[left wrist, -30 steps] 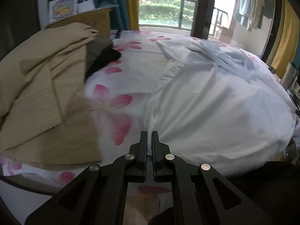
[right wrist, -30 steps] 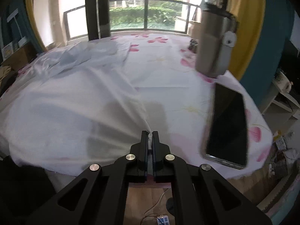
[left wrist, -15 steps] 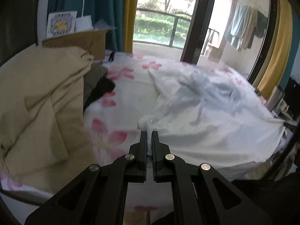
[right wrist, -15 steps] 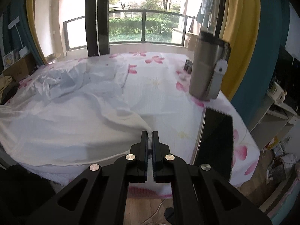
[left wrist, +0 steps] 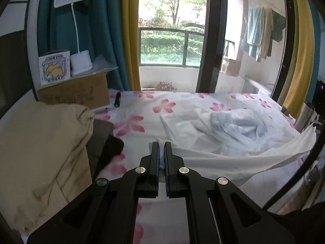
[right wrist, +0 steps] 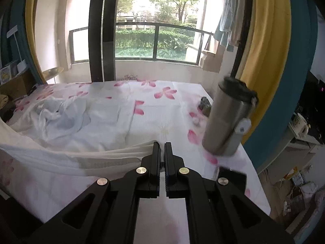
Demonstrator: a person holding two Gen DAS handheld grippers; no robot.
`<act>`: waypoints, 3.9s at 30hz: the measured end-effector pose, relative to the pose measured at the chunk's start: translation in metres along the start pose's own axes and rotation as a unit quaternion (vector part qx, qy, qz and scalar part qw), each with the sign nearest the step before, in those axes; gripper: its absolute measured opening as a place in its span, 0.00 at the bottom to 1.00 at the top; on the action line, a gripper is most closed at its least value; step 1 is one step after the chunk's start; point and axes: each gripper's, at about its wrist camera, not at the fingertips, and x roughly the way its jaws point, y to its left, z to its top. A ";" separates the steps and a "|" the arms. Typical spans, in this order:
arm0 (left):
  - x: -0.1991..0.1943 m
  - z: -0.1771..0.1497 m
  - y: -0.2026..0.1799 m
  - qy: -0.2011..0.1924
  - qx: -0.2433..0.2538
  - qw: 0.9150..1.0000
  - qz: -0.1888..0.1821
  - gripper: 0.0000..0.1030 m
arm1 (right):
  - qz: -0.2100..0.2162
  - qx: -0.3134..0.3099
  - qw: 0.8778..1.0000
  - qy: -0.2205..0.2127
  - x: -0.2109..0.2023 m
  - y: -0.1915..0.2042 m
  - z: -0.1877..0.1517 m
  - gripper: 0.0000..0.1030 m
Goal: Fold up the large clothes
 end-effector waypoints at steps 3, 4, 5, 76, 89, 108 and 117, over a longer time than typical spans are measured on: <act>0.013 0.013 0.001 -0.006 0.001 1.000 0.002 0.05 | 0.002 0.000 1.000 -0.007 0.012 -0.001 0.015 0.03; 0.016 0.015 0.002 -0.007 0.000 1.000 0.003 0.05 | 0.002 0.002 1.000 -0.010 0.017 -0.002 0.020 0.03; 0.021 0.019 0.003 -0.010 -0.001 1.000 0.004 0.05 | 0.003 0.003 1.000 -0.011 0.021 -0.004 0.023 0.03; 0.225 0.093 0.051 0.048 -0.124 0.989 0.064 0.51 | -0.082 -0.021 0.994 0.068 0.209 0.043 0.134 0.56; 0.185 0.071 -0.043 0.044 -0.018 0.999 -0.010 0.51 | -0.028 -0.069 0.997 0.002 0.142 0.110 0.122 0.64; 0.212 0.042 -0.131 0.092 0.101 0.987 -0.081 0.51 | 0.129 -0.148 0.980 0.038 0.149 0.201 0.073 0.65; 0.244 0.045 -0.143 0.108 0.168 0.978 -0.069 0.51 | 0.138 -0.190 0.971 0.046 0.170 0.228 0.080 0.65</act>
